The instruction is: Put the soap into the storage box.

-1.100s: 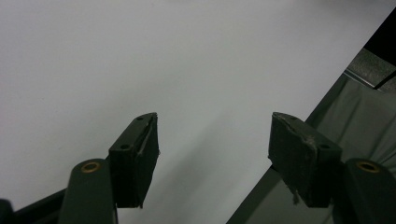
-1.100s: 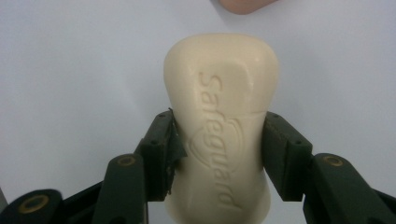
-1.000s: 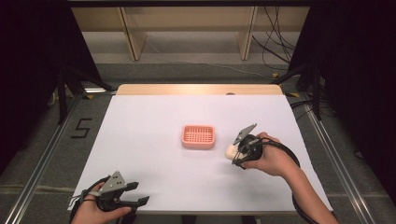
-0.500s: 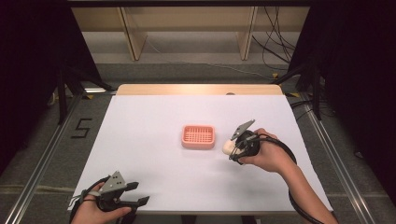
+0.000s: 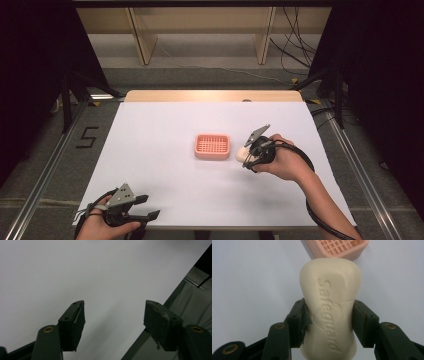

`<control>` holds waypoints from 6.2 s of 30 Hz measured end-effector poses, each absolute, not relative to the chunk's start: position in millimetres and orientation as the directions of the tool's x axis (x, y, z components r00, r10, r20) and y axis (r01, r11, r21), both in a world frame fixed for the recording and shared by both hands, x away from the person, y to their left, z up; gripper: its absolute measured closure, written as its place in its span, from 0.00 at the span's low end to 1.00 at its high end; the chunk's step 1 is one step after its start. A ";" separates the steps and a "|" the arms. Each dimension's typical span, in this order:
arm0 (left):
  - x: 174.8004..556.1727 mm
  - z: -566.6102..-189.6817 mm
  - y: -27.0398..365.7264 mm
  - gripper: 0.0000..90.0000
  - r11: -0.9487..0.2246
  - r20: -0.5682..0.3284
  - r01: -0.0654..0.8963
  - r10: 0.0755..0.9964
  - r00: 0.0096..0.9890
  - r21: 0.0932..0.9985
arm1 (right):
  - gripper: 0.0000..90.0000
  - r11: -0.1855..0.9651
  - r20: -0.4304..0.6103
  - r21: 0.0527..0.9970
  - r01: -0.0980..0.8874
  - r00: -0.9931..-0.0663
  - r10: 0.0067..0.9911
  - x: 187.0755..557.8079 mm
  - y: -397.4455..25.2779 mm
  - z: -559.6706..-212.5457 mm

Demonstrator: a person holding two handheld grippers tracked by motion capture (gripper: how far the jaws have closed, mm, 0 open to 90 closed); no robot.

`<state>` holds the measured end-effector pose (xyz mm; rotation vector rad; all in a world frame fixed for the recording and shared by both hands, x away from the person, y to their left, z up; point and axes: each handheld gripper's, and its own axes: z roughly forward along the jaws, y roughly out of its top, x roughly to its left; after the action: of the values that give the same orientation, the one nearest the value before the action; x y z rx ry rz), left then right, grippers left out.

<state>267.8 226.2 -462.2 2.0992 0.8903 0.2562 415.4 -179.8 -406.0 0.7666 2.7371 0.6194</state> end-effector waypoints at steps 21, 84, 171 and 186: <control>268.1 -461.5 227.0 0.37 -0.417 -0.116 0.503 0.672 0.732 0.757 | 0.56 0.793 -0.122 0.448 0.414 -0.850 0.513 430.5 -167.6 -405.0; 267.6 -461.1 226.2 0.37 -0.409 -0.117 0.498 0.672 0.732 0.765 | 0.56 0.948 -0.254 0.280 0.154 -0.940 0.227 464.3 -139.4 -402.0; 267.5 -459.2 226.0 0.37 -0.395 -0.114 0.484 0.671 0.732 0.781 | 0.56 0.953 -0.253 0.265 0.146 -0.943 0.214 493.7 -87.4 -396.5; 267.0 -458.9 225.5 0.37 -0.392 -0.121 0.487 0.669 0.733 0.780 | 0.56 0.958 -0.262 0.266 0.112 -0.947 0.183 500.5 -79.4 -398.7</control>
<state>267.0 225.5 -458.9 2.0676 0.8734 0.2672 500.5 -79.4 -398.7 0.2173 2.8225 0.3593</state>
